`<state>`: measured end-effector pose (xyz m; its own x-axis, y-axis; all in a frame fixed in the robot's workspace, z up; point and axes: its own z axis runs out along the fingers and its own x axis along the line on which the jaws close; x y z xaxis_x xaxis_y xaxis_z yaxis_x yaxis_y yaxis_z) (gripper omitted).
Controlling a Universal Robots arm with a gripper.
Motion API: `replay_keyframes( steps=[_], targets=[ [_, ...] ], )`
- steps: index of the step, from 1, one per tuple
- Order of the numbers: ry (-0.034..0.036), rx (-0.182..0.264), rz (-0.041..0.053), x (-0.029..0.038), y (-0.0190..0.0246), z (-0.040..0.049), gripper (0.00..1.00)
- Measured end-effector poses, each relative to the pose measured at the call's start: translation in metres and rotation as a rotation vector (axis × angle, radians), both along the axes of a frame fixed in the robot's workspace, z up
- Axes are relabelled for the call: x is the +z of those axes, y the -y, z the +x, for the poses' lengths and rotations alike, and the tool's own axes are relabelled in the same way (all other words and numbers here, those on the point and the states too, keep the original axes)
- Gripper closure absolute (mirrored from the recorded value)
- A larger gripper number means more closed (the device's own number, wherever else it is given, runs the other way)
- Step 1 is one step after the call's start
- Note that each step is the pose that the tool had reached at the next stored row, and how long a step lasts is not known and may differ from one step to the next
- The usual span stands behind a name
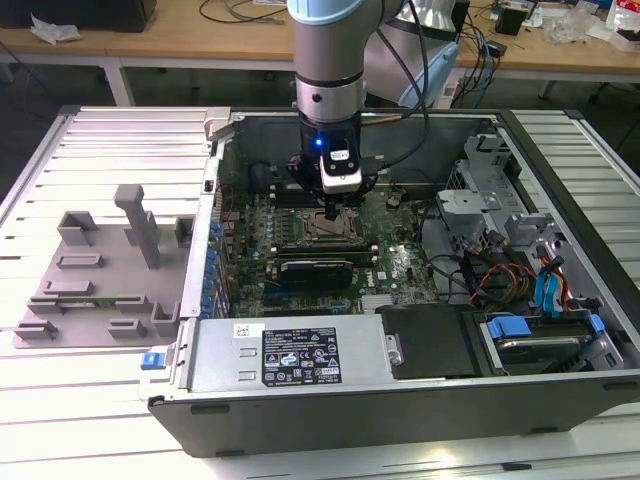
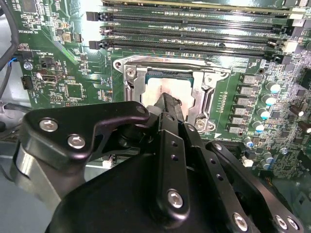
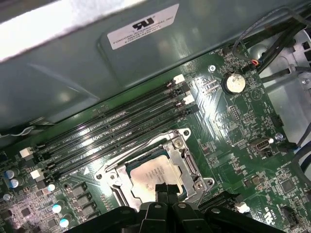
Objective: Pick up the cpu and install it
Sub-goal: 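Install the second cpu locking lever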
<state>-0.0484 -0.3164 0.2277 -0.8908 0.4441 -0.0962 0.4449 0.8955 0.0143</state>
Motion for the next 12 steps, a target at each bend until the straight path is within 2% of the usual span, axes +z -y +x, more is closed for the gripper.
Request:
replay_keyframes(
  steps=[5,8,10,12],
  targets=[
    [-0.0001,0.0,-0.0001,0.0003,0.0,0.0,0.89],
    [-0.0001,0.0,-0.0001,0.0028,0.0006,0.0,0.89],
    [-0.0002,0.0,-0.0001,0.0032,0.0027,0.0,0.89],
    [-0.0001,0.0,0.0,0.0032,0.0074,0.0,0.89]
  ],
)
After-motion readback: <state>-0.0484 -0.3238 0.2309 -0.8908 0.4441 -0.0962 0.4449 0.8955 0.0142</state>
